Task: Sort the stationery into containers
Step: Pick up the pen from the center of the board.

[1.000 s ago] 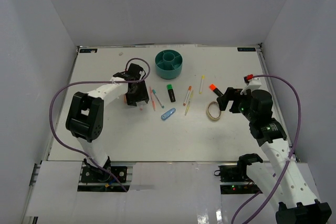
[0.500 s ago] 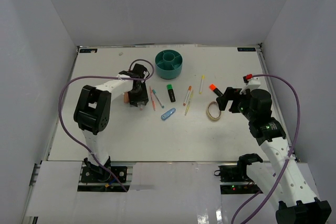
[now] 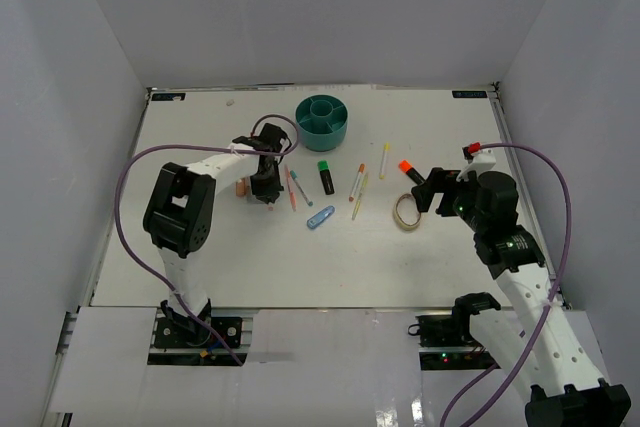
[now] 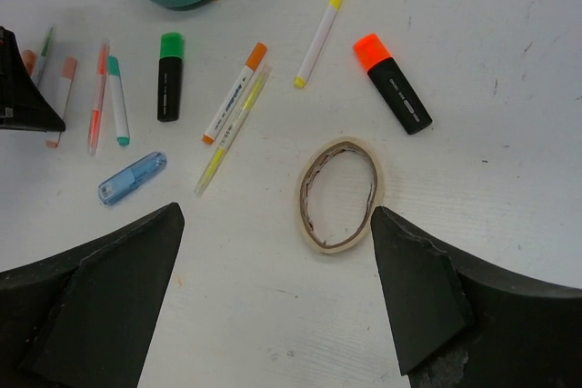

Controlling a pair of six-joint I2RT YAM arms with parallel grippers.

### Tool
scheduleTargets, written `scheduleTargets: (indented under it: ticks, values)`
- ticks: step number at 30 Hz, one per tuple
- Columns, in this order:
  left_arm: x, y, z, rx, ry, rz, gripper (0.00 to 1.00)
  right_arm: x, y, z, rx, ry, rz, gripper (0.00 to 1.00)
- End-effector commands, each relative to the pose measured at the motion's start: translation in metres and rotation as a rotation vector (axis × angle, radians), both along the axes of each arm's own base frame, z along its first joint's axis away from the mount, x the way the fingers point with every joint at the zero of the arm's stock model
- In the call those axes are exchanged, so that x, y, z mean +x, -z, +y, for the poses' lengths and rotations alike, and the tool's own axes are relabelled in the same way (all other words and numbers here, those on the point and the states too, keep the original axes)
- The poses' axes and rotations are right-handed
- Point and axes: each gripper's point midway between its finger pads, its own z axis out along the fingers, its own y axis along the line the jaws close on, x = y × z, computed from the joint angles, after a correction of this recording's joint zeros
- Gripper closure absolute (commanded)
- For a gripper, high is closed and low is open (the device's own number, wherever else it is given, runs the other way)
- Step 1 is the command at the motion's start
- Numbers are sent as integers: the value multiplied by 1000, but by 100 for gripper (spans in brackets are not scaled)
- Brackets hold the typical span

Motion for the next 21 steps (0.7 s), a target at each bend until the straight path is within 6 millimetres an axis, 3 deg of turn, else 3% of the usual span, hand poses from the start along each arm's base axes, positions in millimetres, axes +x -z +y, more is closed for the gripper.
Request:
scheduleTargets:
  ticks: [1, 6, 8, 10, 11, 13, 14, 17, 18, 19, 21]
  values:
    - [-1, -8, -8, -21, 15, -9, 96, 4, -24, 5, 12, -25, -82, 10]
    - [8, -49, -19, -64, 94, -126, 100, 3, -43, 21, 32, -126, -113, 10]
    - [12, -66, -33, -116, 157, -195, 100, 5, -52, 31, 59, -176, -114, 10]
    - [19, -98, -52, -195, 269, -323, 100, 10, -52, 41, 76, -217, -81, 10]
    - [19, -107, -58, -221, 313, -362, 100, 10, -64, 49, 94, -260, -90, 10]
    - [18, -129, -72, -254, 433, -469, 100, 19, -62, 59, 100, -293, -50, 10]
    - [17, -137, -78, -276, 480, -500, 100, 23, -74, 65, 108, -312, -61, 10]
    - [13, -163, -96, -328, 620, -618, 100, 35, -76, 85, 127, -368, 0, 7]
    - [12, -166, -99, -339, 646, -636, 100, 37, -96, 96, 139, -400, -29, 6]
    - [14, -175, -103, -347, 678, -674, 100, 44, -93, 104, 145, -415, -2, 4]
    - [13, -184, -114, -368, 741, -711, 100, 50, -110, 127, 161, -471, -20, 2]
